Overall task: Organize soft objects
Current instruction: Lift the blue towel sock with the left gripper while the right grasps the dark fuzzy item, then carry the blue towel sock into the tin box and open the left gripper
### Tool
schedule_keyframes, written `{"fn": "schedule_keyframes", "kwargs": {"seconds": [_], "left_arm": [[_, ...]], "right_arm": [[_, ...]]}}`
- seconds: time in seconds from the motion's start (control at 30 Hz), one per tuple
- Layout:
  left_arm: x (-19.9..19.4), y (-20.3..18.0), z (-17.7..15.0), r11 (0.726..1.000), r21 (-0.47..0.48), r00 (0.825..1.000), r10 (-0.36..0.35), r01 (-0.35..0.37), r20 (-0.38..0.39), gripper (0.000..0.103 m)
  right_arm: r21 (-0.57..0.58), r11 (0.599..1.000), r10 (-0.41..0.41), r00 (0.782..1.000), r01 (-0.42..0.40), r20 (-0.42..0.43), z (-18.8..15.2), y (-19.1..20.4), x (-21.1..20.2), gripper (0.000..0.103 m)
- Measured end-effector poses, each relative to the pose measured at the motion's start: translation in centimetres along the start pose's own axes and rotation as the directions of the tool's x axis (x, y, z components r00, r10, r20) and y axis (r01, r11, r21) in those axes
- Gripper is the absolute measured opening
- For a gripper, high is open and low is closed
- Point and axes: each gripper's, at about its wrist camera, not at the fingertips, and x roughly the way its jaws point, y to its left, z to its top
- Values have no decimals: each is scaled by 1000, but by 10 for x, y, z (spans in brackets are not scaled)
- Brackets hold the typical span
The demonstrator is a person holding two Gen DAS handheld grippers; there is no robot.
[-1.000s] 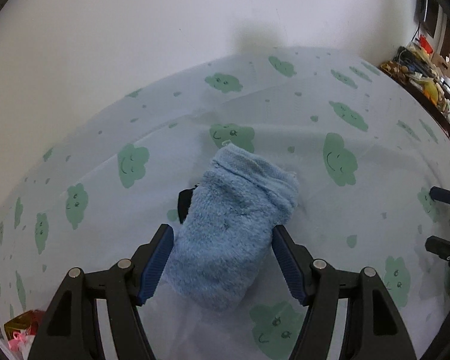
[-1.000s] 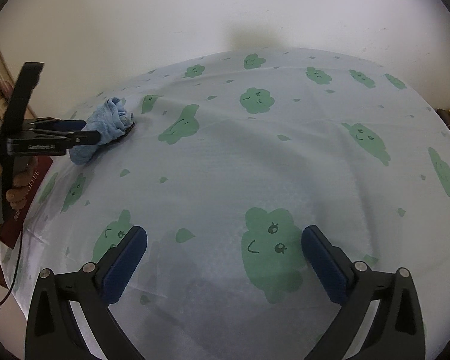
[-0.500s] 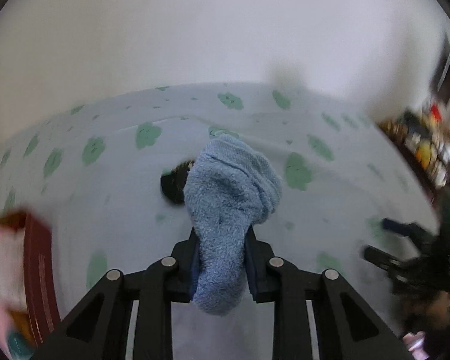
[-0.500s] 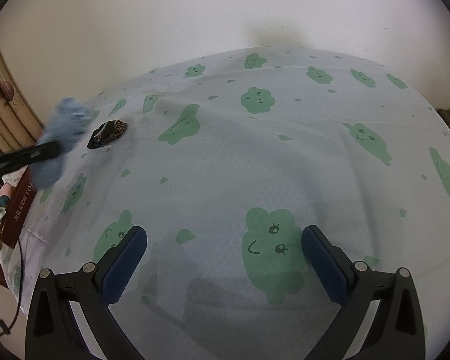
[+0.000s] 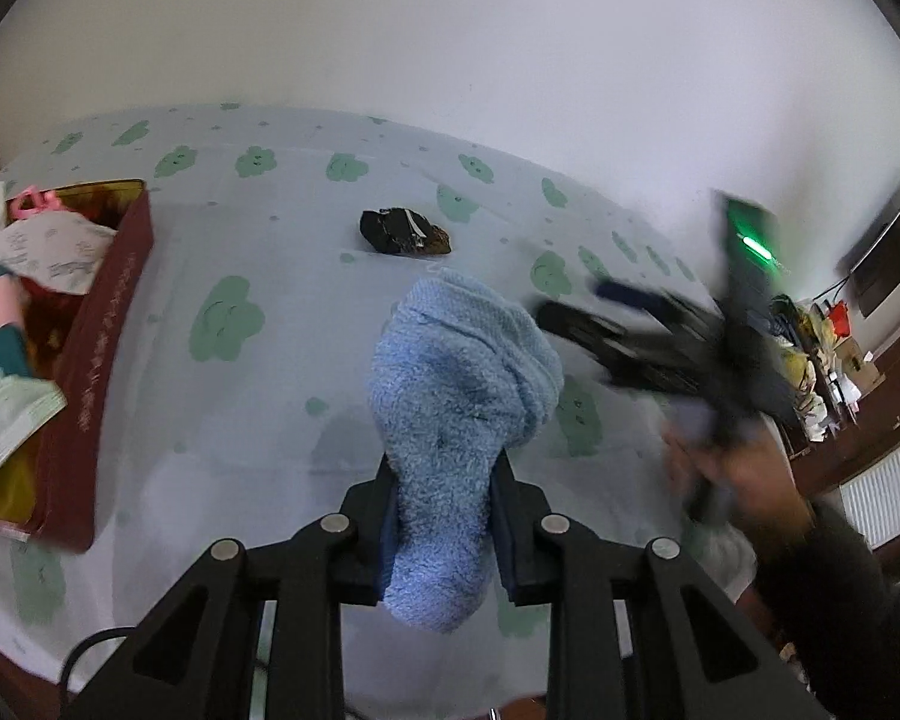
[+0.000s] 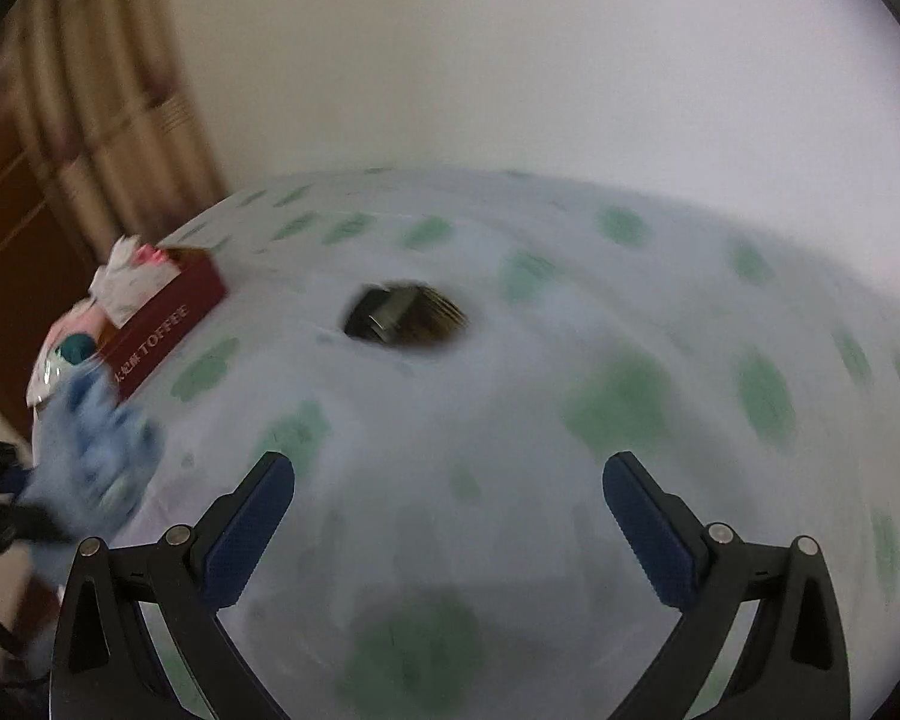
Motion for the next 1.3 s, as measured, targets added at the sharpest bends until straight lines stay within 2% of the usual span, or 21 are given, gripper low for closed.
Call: {"fn": "schedule_keyframes", "kwargs": {"seconds": [0.07, 0.13, 0.27, 0.4, 0.47, 0.5, 0.53, 0.57, 0.6, 0.63, 0.8, 0.9, 1.0, 1.17, 1.3], "left_arm": [[-12, 0, -5, 1000, -16, 1000, 2, -1, 12, 27], [-22, 2, -7, 1000, -30, 1000, -6, 7, 24, 27], [-39, 9, -9, 999, -54, 999, 6, -3, 52, 28], [-45, 13, -9, 998, -70, 999, 10, -7, 44, 28], [-46, 15, -10, 997, -71, 999, 6, -3, 42, 28], [-47, 15, -11, 998, -69, 999, 8, -5, 38, 28], [-47, 16, -12, 998, -69, 999, 11, -9, 37, 28], [-47, 16, -12, 997, -72, 999, 11, -9, 37, 28], [-47, 18, -13, 997, -75, 999, 7, -4, 36, 28], [-48, 19, -14, 997, -79, 999, 4, -1, 36, 28], [-55, 24, -15, 996, -95, 999, 1, 4, 54, 29], [-64, 26, -20, 995, -104, 998, 7, 0, 67, 29], [-75, 30, -25, 993, -118, 996, 24, -15, 81, 29], [-95, 49, -32, 984, -175, 994, 47, -30, 98, 29], [-119, 78, -29, 971, -230, 985, 105, -71, 140, 29]], "right_arm": [[-37, 999, 16, 999, -18, -49, 18, 2, 27, 102], [-21, 998, 49, 996, -51, -75, 33, 0, 50, 102], [-37, 997, 69, 994, -72, -86, 47, 7, 71, 102], [-101, 994, 31, 991, -44, -128, 53, 20, 95, 102], [-95, 992, 67, 986, -82, -152, 56, 22, 104, 88], [-104, 993, 33, 986, -50, -163, 56, 22, 107, 67], [-111, 993, 16, 987, -34, -158, 57, 23, 106, 54], [-96, 995, 17, 987, -33, -162, 58, 21, 106, 47], [-74, 997, 15, 986, -28, -165, 59, 18, 104, 26], [-49, 999, 16, 986, -24, -168, 59, 14, 101, 13], [25, 999, 48, 994, -45, -98, 41, 13, 58, 13], [53, 997, 65, 997, -62, -51, 14, 25, 23, 13], [62, 997, 46, 999, -45, -21, -12, 42, -2, 13], [69, 997, 25, 999, -23, -28, -48, 61, -18, 14], [75, 997, 8, 999, -4, -51, -65, 69, -14, 14]]}}
